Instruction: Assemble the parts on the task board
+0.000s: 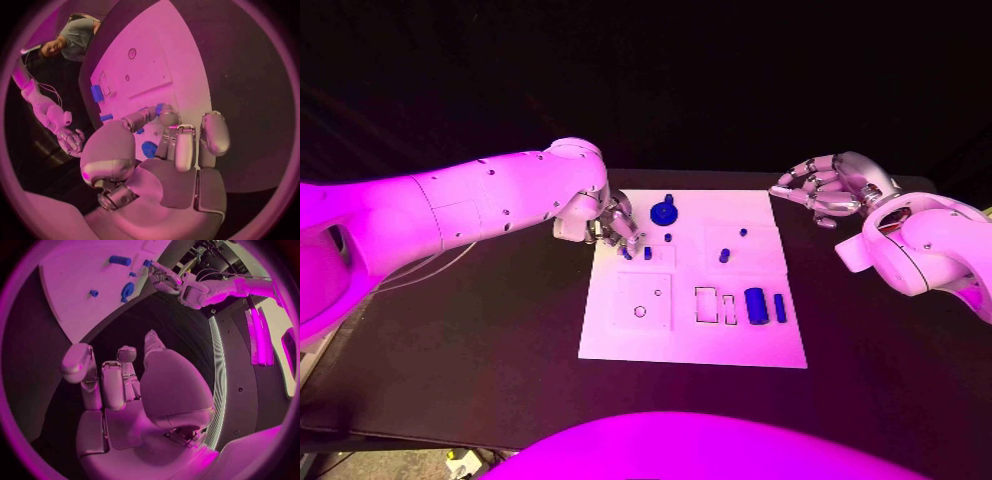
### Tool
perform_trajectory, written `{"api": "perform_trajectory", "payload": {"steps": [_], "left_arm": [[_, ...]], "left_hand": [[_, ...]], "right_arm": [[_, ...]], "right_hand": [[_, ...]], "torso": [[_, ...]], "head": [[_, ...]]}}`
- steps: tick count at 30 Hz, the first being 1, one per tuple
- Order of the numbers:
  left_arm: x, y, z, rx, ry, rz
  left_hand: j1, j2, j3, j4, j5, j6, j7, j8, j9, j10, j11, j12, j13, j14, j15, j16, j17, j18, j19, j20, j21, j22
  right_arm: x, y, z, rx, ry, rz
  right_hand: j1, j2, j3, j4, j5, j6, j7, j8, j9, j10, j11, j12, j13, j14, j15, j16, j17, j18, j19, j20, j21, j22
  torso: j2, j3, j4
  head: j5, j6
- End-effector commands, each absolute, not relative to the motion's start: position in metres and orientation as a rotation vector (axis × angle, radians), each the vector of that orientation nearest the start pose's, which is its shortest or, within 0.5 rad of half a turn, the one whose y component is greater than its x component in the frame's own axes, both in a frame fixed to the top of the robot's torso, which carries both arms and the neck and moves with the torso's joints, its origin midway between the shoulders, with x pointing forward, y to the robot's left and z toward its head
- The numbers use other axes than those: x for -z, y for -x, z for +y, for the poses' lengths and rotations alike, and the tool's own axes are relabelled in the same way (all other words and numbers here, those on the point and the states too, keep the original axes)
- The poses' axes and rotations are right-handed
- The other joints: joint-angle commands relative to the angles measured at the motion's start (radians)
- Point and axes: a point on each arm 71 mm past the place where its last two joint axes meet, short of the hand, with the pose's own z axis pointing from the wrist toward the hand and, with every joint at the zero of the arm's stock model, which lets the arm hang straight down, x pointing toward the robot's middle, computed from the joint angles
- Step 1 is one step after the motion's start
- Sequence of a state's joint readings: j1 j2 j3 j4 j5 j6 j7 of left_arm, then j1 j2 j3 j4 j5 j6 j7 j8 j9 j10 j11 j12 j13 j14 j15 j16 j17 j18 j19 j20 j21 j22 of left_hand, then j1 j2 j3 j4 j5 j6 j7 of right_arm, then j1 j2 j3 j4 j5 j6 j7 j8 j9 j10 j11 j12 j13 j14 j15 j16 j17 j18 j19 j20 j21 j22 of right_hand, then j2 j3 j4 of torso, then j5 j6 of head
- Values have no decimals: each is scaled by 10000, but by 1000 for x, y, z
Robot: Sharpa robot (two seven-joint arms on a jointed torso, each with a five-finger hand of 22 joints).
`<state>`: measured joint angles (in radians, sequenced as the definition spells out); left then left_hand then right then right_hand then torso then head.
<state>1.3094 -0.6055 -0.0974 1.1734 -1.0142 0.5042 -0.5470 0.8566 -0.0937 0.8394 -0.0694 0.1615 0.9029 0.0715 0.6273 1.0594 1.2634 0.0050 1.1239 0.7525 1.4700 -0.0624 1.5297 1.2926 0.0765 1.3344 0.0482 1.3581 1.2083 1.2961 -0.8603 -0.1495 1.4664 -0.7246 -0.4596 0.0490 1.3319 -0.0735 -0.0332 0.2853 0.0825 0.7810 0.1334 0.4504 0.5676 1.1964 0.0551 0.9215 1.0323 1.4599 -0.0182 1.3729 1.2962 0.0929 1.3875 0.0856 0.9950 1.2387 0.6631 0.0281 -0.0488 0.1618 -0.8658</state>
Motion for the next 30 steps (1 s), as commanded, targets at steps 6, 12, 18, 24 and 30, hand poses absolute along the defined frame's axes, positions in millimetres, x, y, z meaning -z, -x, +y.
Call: {"api": "perform_trajectory", "payload": {"steps": [6,12,18,24,30], "left_arm": [[228,-530,202,2280,498,25946],[229,-530,202,2277,534,25944],[229,-530,202,2266,504,25988],[229,-530,202,2245,422,26080],[230,-529,202,2232,393,26118]], "left_hand": [[0,-21,146,783,349,265,-236,-619,-105,39,-269,43,-200,842,-102,111,2267,94,-39,-70,-72,-7],[-97,-129,-301,1076,332,319,-230,-713,-181,-17,-259,-8,-283,821,-97,74,2208,104,-59,-71,-125,-60],[-135,-264,-672,1260,322,351,-222,-776,-227,-55,-250,-31,-324,808,-90,52,2174,114,-83,-66,-172,-109],[-122,-336,-842,1312,321,361,-221,-802,-246,-75,-246,-44,-349,800,-86,39,2154,117,-91,-63,-190,-125],[116,-303,-900,1233,347,363,-243,-832,-264,-88,-266,-48,-358,803,-95,44,2164,121,-99,-66,-209,-142]], "right_arm": [[178,-503,-238,-9151,-5144,16366],[178,-503,-238,-9136,-5156,16351],[178,-503,-238,-9141,-5153,16354],[178,-503,-238,-9138,-5155,16361],[178,-503,-238,-9142,-5150,16366]], "right_hand": [[-62,349,-321,18,-86,27,-31,-133,154,-87,-67,-25,-68,462,-75,-97,279,153,36,-74,-208,-38],[-62,349,-321,18,-86,27,-31,-133,154,-87,-67,-25,-68,462,-75,-97,279,153,36,-74,-208,-38],[-62,349,-321,18,-86,27,-31,-133,154,-87,-67,-25,-68,462,-75,-97,279,153,36,-74,-208,-38],[-62,350,-340,17,-86,26,-31,-140,156,-96,-67,-35,-86,461,-75,-106,276,157,34,-75,-236,-50],[-62,350,-340,17,-86,26,-31,-140,156,-96,-67,-35,-86,461,-75,-106,276,157,34,-75,-236,-50]], "torso": [[-2,4,-3],[-4,1,-3],[-3,3,-3],[1,-1,-2],[-2,0,-1]], "head": [[-3,-6],[-4,-5],[-16,-7],[-20,-9],[-20,-11]]}}
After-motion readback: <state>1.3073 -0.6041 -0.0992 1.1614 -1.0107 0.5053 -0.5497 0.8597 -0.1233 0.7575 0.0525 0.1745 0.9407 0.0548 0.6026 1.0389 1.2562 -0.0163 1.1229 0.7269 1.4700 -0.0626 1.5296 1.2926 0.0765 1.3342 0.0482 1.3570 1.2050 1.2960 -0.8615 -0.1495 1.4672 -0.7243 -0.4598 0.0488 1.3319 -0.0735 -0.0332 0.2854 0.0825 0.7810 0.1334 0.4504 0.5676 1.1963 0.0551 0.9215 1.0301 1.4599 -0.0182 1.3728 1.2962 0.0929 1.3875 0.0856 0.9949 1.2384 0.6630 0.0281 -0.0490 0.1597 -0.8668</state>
